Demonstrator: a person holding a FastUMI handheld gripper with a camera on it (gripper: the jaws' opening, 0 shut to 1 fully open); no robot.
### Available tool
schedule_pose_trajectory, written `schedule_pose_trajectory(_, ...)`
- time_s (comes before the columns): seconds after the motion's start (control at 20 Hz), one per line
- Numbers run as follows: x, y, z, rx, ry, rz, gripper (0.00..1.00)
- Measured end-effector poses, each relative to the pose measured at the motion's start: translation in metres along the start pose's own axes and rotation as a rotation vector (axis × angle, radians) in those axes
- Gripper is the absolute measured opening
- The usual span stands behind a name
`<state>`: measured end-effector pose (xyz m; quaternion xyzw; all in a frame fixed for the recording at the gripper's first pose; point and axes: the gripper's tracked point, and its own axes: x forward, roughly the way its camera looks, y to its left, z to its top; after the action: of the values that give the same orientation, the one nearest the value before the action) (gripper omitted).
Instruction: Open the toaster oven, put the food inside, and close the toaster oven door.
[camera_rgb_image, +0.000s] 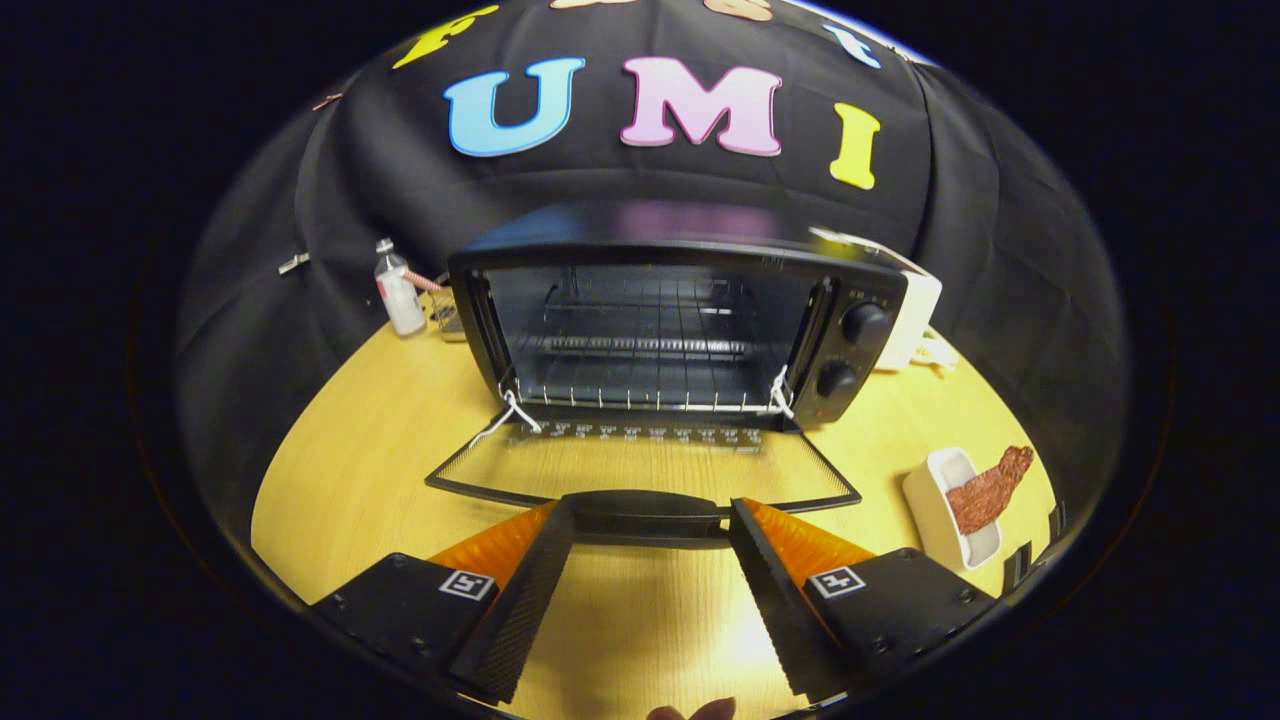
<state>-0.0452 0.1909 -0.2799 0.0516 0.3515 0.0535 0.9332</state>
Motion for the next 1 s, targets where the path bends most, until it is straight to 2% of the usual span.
schedule_pose_trajectory(0.2,0.010,-0.006,-0.008,0.003,0.052,0.003,0.98)
schedule_pose_trajectory(0.5,0.004,-0.006,-0.020,-0.081,0.060,0.045,0.98)
schedule_pose_trajectory(0.75,-0.023,-0.004,0.000,-0.114,-0.017,0.128,0.98)
schedule_pose_trajectory(1.0,-0.061,-0.029,0.037,-0.102,-0.123,0.175,0.98)
